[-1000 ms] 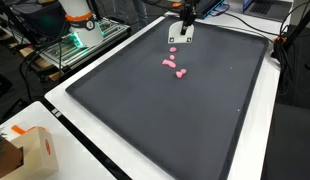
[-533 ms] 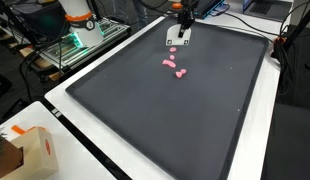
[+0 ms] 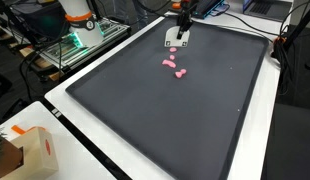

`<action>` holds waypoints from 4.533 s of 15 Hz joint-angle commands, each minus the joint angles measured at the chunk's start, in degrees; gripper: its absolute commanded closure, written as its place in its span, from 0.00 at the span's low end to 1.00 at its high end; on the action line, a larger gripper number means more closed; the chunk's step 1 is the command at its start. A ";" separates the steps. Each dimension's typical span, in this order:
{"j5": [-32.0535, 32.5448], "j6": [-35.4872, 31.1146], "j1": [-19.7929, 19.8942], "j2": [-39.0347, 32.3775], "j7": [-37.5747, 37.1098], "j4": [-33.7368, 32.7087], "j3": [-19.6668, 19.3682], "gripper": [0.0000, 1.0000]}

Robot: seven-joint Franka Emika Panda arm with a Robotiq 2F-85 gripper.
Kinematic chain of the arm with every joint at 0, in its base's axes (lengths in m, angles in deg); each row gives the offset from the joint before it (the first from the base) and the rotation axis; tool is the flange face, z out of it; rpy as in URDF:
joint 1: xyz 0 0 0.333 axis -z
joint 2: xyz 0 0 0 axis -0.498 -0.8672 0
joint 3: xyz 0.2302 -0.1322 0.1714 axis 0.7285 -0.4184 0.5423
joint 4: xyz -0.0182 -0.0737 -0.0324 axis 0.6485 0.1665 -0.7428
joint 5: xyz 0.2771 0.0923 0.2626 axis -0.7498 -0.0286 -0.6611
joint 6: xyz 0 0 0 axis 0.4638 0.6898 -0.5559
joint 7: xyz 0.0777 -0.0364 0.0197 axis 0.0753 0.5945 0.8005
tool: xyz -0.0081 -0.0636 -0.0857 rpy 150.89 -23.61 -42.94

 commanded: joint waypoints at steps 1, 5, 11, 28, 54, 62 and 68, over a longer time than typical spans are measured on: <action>-2.95 1.17 1.14 -0.85 1.95 -1.62 0.37 0.99; -5.60 1.32 2.29 -1.23 3.15 -3.36 0.19 0.99; -11.05 1.26 5.18 -2.06 5.66 -7.15 -0.36 0.99; -28.46 0.75 17.08 -2.74 10.04 -14.04 -4.72 0.99; -37.43 0.34 24.37 -6.50 11.99 -13.60 -8.08 0.99; -35.66 3.58 22.94 -6.10 11.58 -13.32 -8.03 0.99; -33.67 7.17 20.84 -5.73 10.02 -13.06 -8.16 0.99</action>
